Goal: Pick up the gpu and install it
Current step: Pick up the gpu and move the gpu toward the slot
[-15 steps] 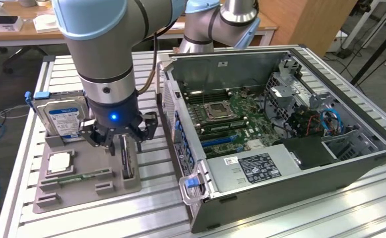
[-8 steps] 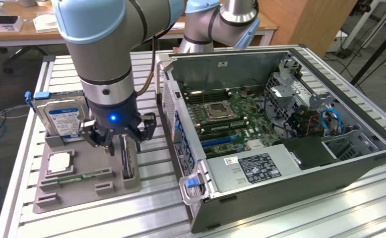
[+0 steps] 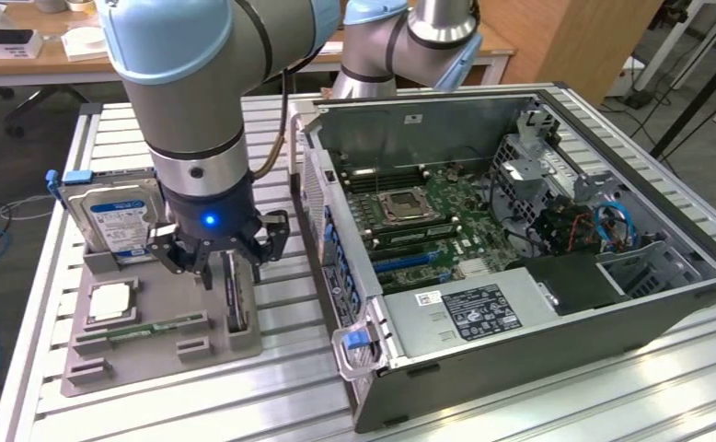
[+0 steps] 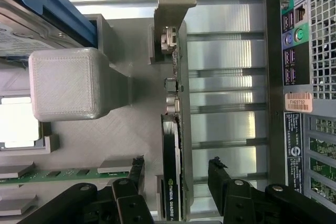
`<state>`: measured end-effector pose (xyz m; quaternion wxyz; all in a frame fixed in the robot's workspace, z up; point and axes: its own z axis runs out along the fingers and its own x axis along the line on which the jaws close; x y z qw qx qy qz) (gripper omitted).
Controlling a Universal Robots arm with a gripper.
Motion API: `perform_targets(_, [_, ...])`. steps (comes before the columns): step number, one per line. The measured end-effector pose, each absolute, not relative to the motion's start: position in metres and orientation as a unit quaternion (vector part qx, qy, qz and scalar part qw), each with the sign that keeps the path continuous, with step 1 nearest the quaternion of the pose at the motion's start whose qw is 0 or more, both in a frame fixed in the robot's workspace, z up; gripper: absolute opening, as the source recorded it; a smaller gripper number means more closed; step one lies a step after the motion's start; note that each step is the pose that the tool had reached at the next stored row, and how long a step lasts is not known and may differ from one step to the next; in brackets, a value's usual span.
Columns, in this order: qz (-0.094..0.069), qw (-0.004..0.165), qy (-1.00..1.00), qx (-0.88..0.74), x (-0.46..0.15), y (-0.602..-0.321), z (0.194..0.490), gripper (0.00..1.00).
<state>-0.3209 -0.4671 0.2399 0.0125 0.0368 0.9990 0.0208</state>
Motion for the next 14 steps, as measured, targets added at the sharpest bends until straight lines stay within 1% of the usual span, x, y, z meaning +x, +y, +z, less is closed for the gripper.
perform_targets(11, [0.021,0.013,0.999,0.037,-0.3209,-0.4670,0.2398,0.60])
perform_targets(14, [0.021,0.013,0.999,0.037,-0.3209,-0.4634,0.2382,0.60])
